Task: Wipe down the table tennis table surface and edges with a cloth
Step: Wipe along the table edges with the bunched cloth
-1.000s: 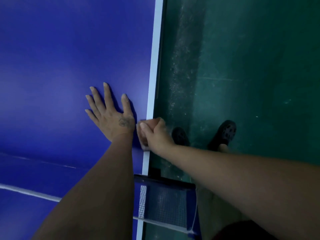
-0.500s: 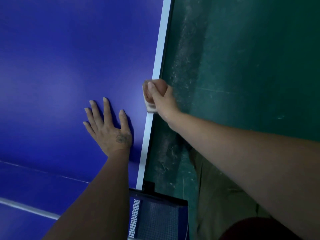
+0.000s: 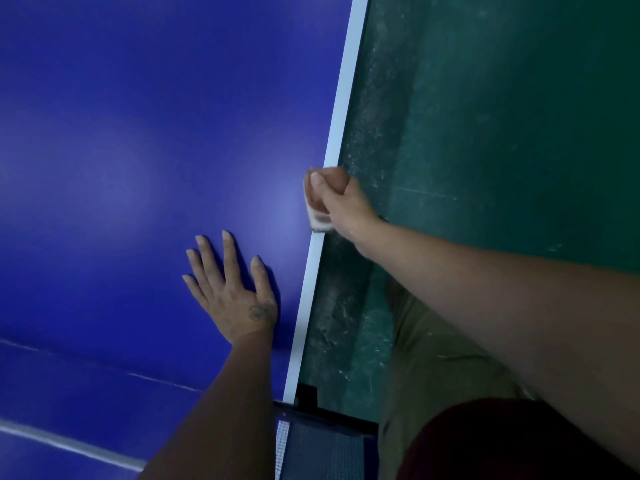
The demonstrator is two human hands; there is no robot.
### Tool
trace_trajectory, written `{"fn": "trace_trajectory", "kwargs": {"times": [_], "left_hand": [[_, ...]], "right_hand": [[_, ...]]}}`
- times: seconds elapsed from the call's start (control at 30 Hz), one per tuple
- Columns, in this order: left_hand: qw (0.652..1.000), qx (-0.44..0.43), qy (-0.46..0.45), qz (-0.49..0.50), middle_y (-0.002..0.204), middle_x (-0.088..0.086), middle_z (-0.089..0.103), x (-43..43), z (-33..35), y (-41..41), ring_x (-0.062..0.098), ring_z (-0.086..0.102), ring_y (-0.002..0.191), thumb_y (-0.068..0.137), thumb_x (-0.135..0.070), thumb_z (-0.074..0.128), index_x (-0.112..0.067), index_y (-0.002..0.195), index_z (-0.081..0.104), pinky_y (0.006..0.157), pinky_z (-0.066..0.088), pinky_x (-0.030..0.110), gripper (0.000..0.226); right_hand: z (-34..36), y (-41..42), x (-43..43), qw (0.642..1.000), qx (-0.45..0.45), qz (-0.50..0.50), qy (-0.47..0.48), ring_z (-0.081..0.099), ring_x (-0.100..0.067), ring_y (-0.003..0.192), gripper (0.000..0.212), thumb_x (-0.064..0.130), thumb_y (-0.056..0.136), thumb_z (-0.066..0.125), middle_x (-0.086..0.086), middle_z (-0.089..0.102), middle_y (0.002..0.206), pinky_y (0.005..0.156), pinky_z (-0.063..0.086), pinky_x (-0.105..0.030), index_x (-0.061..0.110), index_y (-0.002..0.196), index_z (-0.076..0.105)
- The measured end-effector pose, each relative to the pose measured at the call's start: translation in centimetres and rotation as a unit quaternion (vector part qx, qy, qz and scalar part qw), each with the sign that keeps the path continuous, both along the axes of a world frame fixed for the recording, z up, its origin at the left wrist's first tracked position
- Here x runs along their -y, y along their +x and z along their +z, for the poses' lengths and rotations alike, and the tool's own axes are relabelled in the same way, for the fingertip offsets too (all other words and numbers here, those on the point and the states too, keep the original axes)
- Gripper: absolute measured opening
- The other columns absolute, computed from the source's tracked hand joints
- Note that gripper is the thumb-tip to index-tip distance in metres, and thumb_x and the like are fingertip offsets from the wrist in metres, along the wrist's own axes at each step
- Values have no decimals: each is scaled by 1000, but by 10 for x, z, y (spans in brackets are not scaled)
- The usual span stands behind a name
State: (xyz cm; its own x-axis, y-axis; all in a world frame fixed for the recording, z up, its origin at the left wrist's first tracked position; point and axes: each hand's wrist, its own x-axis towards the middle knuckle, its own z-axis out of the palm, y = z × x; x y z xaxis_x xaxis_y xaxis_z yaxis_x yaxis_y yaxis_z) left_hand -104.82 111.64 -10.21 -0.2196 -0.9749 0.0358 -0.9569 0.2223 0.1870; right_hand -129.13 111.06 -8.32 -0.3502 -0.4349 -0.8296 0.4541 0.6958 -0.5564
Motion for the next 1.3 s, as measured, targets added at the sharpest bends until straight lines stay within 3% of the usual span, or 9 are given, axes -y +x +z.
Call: {"fn": "trace_trajectory", "kwargs": {"times": [0.2, 0.3, 0.43, 0.6, 0.73, 0.87, 1.0, 1.1, 1.3], "left_hand": [[1000, 10, 22, -7, 182, 9, 20, 4, 1, -1, 33, 13, 169, 111, -39, 51, -21, 170, 38, 133, 13, 65, 63], [999, -15, 29, -25, 179, 13, 26, 15, 4, -15, 35, 18, 168, 109, -35, 57, -12, 167, 43, 133, 17, 66, 63], [990, -66, 20, -121, 174, 13, 38, 68, 9, -80, 31, 28, 166, 111, -31, 58, -8, 161, 50, 135, 18, 60, 55], [981, -118, 28, -154, 174, 11, 39, 162, 10, -196, 30, 28, 165, 112, -31, 53, -10, 161, 49, 137, 16, 51, 53], [979, -79, 32, -183, 178, 8, 29, 209, 9, -264, 31, 19, 168, 112, -41, 42, -16, 166, 43, 138, 8, 46, 60], [986, -37, -2, -160, 180, 4, 25, 211, 7, -280, 27, 17, 169, 114, -45, 33, -27, 169, 40, 137, 7, 46, 58], [986, -44, -14, -161, 179, 5, 28, 209, 8, -279, 28, 20, 168, 116, -40, 34, -26, 167, 44, 137, 10, 46, 54], [986, -49, -11, -157, 179, 6, 29, 207, 8, -280, 28, 20, 168, 116, -38, 36, -25, 166, 45, 137, 10, 47, 53], [986, -59, -20, -153, 178, 6, 32, 207, 10, -282, 28, 23, 167, 116, -36, 39, -25, 165, 48, 137, 13, 48, 51]], "right_hand": [[11, -62, 30, 991, -12, 118, 61, 51, -18, 109, 94, 73, 96, 60, -1, 49, 129, 88, 39, -31, 7, 155, 29], [14, -61, 25, 985, -11, 158, 73, 58, -22, 112, 92, 72, 99, 56, -8, 55, 143, 89, 41, -29, 7, 157, 28], [19, -40, 13, 993, 39, 91, 60, 60, 2, 65, 83, 50, 104, 65, -7, 58, 126, 45, 43, -6, 6, 161, 23], [18, -22, 4, 994, 51, 76, 64, 59, -14, 86, 90, 53, 105, 62, -15, 51, 152, 36, 36, -5, 11, 169, 14], [15, -31, 17, 996, 28, 49, 70, 69, -27, 104, 82, 55, 105, 59, -14, 57, 149, 65, 55, -19, 11, 164, 23], [10, -69, 61, 998, 8, -40, 48, 67, -23, 89, 75, 48, 106, 62, -14, 57, 145, 45, 48, -17, 9, 161, 28], [0, -114, 108, 997, -34, -59, 46, 71, -41, 115, 71, 55, 105, 60, -22, 65, 139, 92, 62, -51, 7, 153, 39], [-4, -127, 120, 995, -59, -74, 37, 74, -38, 106, 71, 58, 104, 59, -20, 67, 134, 95, 62, -53, 6, 150, 42], [-4, -93, 91, 995, -80, -39, 47, 66, -39, 122, 79, 60, 105, 54, -17, 61, 144, 104, 55, -49, 14, 163, 26]]}}
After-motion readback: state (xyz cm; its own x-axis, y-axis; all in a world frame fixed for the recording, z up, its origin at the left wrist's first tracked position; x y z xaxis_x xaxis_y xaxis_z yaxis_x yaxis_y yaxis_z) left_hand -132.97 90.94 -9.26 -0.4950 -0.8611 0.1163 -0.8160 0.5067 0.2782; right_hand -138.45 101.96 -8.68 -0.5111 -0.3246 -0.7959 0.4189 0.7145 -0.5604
